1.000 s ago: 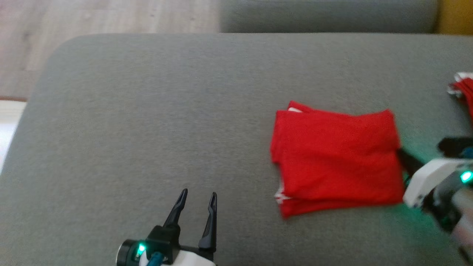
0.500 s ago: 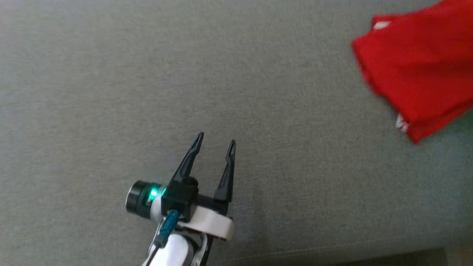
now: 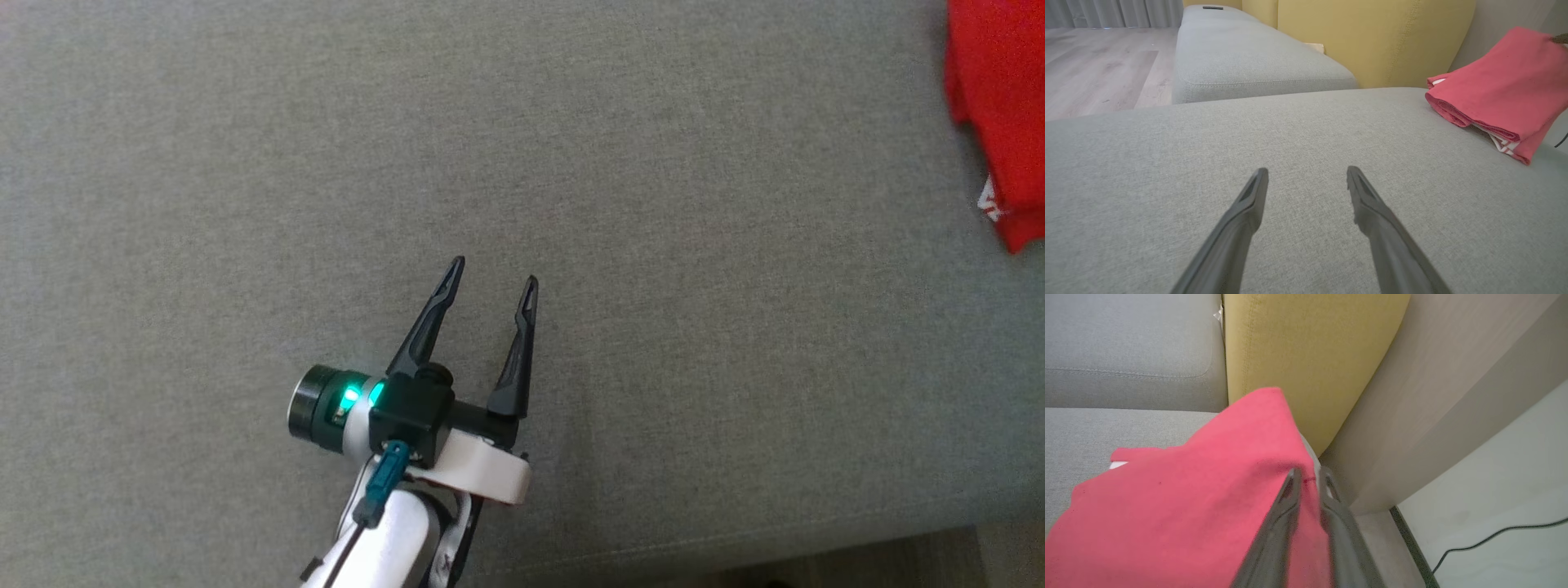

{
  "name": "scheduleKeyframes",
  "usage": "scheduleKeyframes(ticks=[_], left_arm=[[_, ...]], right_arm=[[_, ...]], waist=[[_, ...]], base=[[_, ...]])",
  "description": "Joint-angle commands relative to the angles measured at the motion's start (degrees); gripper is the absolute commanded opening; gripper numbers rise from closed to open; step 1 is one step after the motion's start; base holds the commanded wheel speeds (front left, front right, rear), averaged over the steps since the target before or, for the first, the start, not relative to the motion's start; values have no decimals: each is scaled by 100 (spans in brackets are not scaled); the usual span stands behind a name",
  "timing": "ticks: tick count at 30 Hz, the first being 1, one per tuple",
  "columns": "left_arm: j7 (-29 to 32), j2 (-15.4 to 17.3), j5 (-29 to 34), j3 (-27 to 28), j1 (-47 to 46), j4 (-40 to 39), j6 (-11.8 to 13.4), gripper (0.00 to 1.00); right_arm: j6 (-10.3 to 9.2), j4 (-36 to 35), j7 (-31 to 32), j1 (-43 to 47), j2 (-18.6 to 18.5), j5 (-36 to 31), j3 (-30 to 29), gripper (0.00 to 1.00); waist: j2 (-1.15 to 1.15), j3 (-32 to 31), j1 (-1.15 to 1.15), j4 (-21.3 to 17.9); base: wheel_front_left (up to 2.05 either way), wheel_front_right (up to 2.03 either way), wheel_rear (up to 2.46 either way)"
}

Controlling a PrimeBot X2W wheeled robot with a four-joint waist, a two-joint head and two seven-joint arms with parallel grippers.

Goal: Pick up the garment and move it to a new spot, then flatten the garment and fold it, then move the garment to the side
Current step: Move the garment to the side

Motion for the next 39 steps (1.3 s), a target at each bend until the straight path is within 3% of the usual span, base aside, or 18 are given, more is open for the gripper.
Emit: scheduleKeyframes(ticks=[1,8,19,24,26,33,39], left_arm=[[-62,-45,-29,98,-99,-195,35,100],[-62,-45,-138,253,185,-143,94,100],[-62,-44,-371,1016,942,29,6,100],[-62,-34,-243,1460,1374,230,137,100],[-62,-35,-228,1624,1511,202,135,100],[-62,-37,-116,1978,1976,-55,-118,100],[-62,-41,-51,2195,2342,-293,-322,100]], right_arm=[[-5,63,-136,69,-65,-193,-29,100],[-5,418,-635,596,833,-409,-283,100],[-5,-256,-1255,2391,2092,-475,-15,100],[-5,-1061,-1450,3359,2590,-535,-60,100],[-5,-1579,-1459,3692,2716,-674,-399,100],[-5,-3538,-1463,5262,3396,-1879,-1677,100],[-5,-4421,-1463,6191,3926,-2570,-2220,100]], waist=[[0,-79,-1,52],[0,-765,-1,239],[0,-1960,-1,465],[0,-2473,-1,566],[0,-2579,-1,606],[0,-2877,-1,821],[0,-3034,-1,975]], base=[[0,0,0],[0,0,0],[0,0,0],[0,0,0],[0,0,0],[0,0,0],[0,0,0]])
